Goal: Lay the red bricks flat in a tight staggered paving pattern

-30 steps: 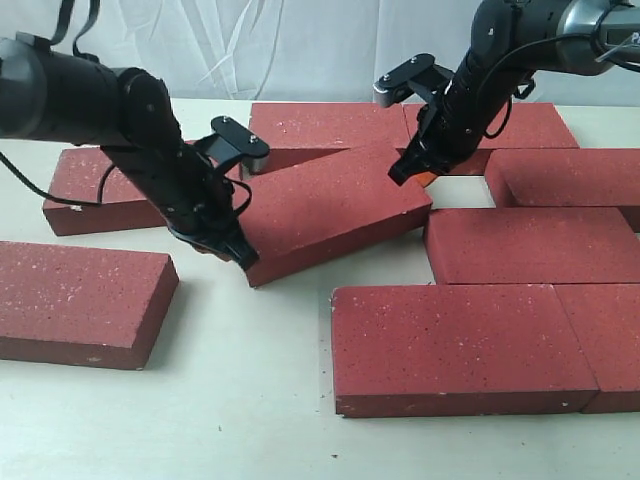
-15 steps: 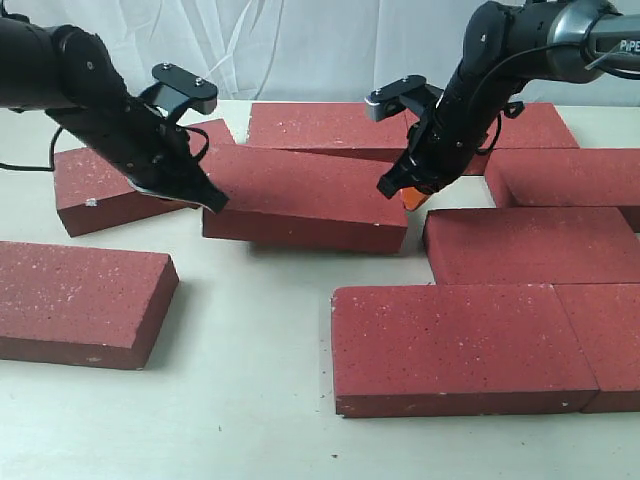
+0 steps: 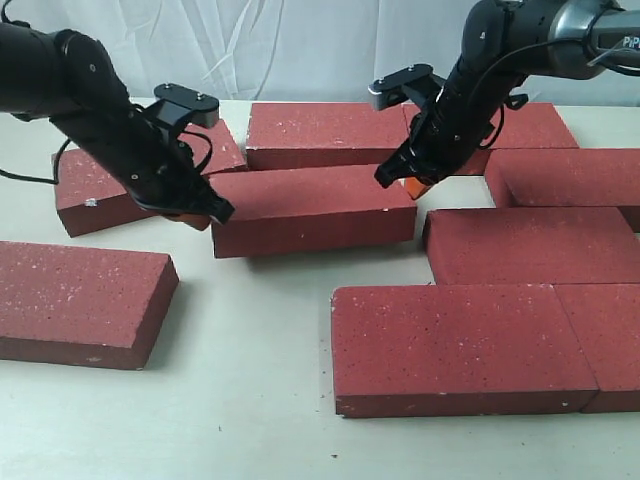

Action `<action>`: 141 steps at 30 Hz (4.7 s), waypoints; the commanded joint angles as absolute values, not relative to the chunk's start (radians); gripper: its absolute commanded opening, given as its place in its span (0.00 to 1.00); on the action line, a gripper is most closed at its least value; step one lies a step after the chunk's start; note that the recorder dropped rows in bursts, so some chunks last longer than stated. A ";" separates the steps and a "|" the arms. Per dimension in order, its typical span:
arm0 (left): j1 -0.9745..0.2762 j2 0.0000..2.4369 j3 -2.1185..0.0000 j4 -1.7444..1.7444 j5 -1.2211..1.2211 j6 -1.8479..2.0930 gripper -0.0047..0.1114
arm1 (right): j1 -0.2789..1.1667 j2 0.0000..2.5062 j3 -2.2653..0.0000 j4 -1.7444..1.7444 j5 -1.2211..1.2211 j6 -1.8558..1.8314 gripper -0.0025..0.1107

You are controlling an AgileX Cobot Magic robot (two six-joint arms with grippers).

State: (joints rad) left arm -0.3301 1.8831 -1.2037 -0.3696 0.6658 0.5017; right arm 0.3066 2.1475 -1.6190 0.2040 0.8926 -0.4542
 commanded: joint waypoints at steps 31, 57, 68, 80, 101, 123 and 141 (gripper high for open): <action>-0.329 1.913 -1.108 -0.115 0.454 0.273 0.04 | 0.343 1.970 -1.285 0.764 0.955 -1.245 0.01; -0.331 1.974 -1.114 -0.463 0.346 0.544 0.04 | 0.431 2.052 -1.287 0.561 0.615 -1.110 0.01; -0.332 2.013 -1.128 -0.515 0.231 0.568 0.04 | 0.431 2.052 -1.287 0.548 0.566 -1.069 0.01; -0.401 2.075 -1.177 -0.496 0.046 0.568 0.04 | 0.431 2.060 -1.287 0.639 0.507 -1.069 0.01; -0.399 2.005 -1.177 -0.383 0.211 0.568 0.04 | 0.431 2.030 -1.287 0.658 0.549 -1.051 0.01; -0.341 2.015 -1.177 -0.450 0.282 0.564 0.04 | 0.431 2.088 -1.301 0.657 0.452 -1.071 0.01; -0.341 2.074 -1.198 -0.482 0.216 0.562 0.04 | 0.431 2.031 -1.301 0.660 0.555 -1.042 0.01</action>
